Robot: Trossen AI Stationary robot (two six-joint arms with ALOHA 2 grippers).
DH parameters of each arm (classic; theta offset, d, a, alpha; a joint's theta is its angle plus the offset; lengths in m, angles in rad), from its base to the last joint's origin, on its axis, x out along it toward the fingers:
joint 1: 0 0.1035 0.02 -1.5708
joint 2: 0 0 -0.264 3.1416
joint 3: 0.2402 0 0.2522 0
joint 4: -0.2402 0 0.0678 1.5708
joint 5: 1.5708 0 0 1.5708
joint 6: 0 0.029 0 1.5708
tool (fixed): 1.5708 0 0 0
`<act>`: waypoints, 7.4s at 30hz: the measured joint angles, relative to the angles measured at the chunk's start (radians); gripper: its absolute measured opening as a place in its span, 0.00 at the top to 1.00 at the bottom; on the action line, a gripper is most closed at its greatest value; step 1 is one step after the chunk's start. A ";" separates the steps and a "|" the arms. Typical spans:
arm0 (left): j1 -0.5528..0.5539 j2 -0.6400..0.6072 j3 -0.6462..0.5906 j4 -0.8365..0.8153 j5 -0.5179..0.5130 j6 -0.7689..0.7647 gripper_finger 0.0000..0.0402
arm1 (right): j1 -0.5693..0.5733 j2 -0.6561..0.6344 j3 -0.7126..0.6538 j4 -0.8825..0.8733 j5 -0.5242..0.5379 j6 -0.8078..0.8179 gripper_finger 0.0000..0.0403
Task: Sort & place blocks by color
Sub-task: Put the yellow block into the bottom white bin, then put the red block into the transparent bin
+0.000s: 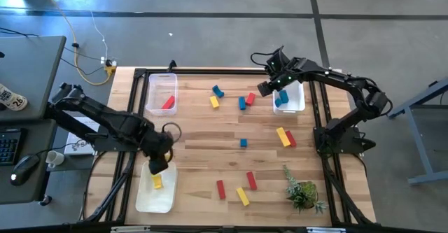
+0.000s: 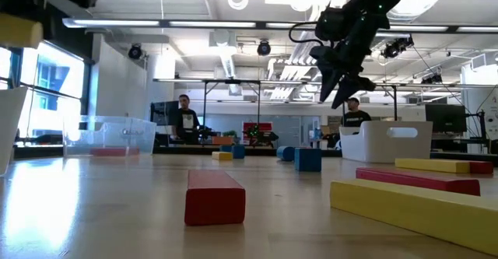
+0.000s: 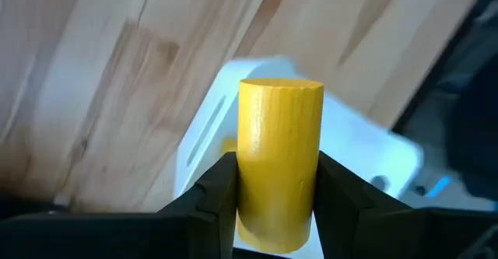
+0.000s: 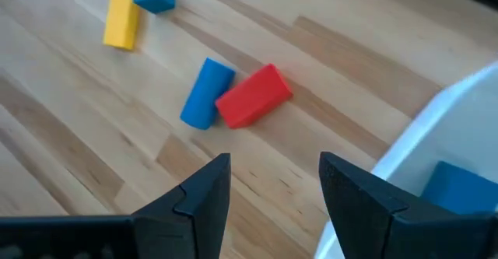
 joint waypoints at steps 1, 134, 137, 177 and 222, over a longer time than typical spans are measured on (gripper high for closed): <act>-0.018 0.010 -0.007 0.002 0.000 -0.018 0.75 | 0.006 0.000 0.000 0.004 0.000 0.000 0.54; 0.010 0.003 -0.024 0.126 -0.461 -0.059 0.53 | 1.093 0.410 0.005 0.243 0.173 1.355 0.54; 0.010 0.003 -0.024 0.126 -0.477 -0.039 0.53 | 1.092 0.411 0.005 0.216 0.190 1.365 0.54; 0.010 0.003 -0.024 0.126 -0.504 0.018 0.53 | 1.077 0.409 -0.001 0.148 0.183 1.349 0.74; 0.009 0.006 -0.024 0.126 -0.512 -0.132 0.53 | 1.108 0.299 -0.001 0.202 0.088 -0.403 0.66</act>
